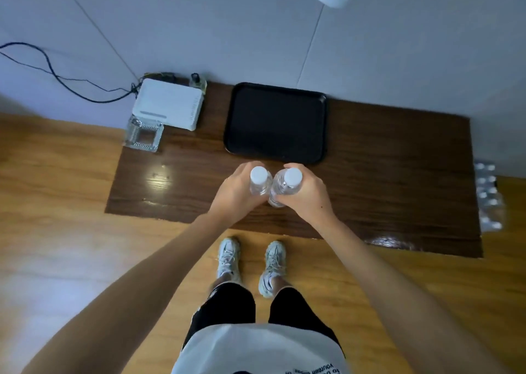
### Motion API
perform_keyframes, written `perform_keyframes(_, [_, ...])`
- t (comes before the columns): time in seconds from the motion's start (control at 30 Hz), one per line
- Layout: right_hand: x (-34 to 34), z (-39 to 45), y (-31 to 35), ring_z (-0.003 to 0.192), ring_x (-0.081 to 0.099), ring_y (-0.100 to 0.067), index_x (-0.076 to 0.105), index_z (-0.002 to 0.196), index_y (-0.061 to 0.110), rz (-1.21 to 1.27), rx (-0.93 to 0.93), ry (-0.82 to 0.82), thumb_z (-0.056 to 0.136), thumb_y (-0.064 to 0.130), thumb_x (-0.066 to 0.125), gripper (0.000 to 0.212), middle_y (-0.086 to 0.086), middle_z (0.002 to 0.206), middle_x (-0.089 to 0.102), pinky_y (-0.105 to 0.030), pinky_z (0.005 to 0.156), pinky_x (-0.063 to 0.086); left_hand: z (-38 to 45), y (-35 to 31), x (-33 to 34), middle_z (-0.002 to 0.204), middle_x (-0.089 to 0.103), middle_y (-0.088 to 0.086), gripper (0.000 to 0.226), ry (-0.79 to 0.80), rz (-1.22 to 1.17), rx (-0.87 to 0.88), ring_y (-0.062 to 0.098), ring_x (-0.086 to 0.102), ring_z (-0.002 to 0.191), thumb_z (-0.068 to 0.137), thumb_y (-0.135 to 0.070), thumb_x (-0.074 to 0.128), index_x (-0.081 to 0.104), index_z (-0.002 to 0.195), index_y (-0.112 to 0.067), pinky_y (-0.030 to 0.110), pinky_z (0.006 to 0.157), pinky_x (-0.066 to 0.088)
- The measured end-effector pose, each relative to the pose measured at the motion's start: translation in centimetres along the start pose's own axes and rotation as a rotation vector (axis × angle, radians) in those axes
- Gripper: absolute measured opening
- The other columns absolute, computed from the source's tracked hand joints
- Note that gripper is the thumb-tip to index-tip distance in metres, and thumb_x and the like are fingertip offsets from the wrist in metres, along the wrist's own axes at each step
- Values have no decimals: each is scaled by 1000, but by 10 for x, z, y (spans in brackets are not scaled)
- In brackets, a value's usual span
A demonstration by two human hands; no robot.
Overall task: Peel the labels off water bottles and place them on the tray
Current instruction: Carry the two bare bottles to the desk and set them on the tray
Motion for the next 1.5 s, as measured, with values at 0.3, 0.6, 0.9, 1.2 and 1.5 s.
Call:
perform_keyframes(0.3, [40, 31, -23, 109, 59, -15, 55, 124, 23, 65, 135, 0, 67, 25, 84, 64, 3, 118, 64, -34, 87, 52, 42, 38, 15, 126, 51, 1, 47, 59, -26, 15, 18, 55, 108, 78, -27, 73, 51, 118, -20, 36, 89, 49])
perform_keyframes(0.6, [60, 31, -50, 107, 57, -9, 56, 122, 19, 126, 188, -11, 65, 13, 84, 64, 2, 120, 63, -34, 94, 50, 54, 60, 37, 118, 53, -11, 42, 76, -68, 15, 13, 56, 101, 77, -26, 73, 52, 113, -25, 33, 84, 48])
perform_keyframes(0.9, [72, 39, -59, 108, 60, -9, 60, 120, 16, 217, 184, -106, 65, 20, 85, 61, 1, 117, 66, -29, 93, 52, 66, 74, 42, 126, 53, -4, 59, 68, -159, -42, 16, 53, 112, 76, -27, 77, 46, 126, -27, 36, 91, 48])
perform_keyframes(1.2, [50, 99, -15, 103, 57, 0, 54, 126, 23, 220, 85, -108, 66, 27, 84, 68, 8, 113, 65, -9, 84, 45, 100, 62, -1, 123, 59, -2, 65, -46, -132, -44, 17, 57, 110, 72, -38, 77, 47, 128, -26, 39, 92, 50])
perform_keyframes(1.5, [43, 206, 18, 91, 58, -3, 61, 114, 25, 307, 57, -191, 65, 22, 84, 54, 13, 97, 63, -13, 73, 45, 205, 54, -46, 120, 59, 2, 59, -107, -101, -2, 21, 56, 107, 72, -22, 78, 48, 123, -26, 40, 90, 49])
Point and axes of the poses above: each hand's wrist, its own z-axis towards the middle knuckle, its own x-axis out of the palm, y = z × x, the point moved 1 cm from there along z, towards the middle knuckle
